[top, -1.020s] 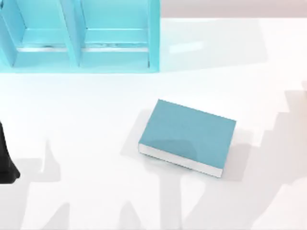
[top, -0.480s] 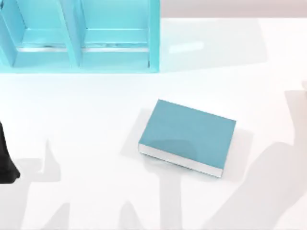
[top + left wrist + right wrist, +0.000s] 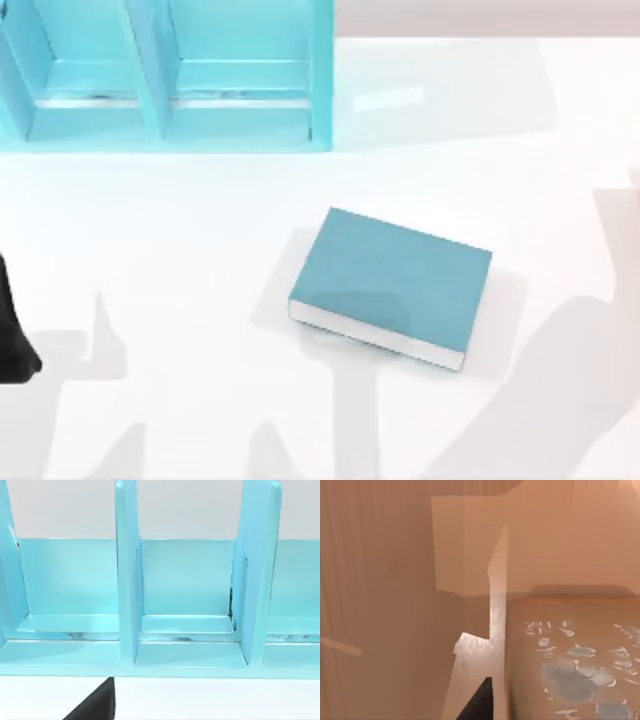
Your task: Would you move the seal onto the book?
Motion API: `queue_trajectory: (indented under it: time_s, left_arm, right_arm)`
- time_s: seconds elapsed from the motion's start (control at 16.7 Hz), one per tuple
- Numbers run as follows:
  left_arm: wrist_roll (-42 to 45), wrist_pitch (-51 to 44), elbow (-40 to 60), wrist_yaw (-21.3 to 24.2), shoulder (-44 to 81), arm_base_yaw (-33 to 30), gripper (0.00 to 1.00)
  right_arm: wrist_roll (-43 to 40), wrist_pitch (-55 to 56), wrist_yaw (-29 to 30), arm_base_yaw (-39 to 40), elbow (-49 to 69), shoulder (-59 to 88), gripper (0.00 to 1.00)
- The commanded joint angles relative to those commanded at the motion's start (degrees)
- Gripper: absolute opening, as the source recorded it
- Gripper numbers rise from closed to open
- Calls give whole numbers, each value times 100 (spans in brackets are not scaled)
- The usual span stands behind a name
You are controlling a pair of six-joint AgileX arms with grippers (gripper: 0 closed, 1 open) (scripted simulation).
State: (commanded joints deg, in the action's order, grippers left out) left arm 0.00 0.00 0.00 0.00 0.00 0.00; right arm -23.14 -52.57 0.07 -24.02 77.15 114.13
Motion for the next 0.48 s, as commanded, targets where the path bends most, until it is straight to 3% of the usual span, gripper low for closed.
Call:
queue_trajectory:
  time_s: [0.36, 0.48]
  left_arm:
    - [0, 0, 0, 0, 0, 0, 100]
    - [0, 0, 0, 0, 0, 0, 100]
  right_arm:
    - [0, 0, 0, 0, 0, 0, 2]
    - [0, 0, 0, 0, 0, 0, 0]
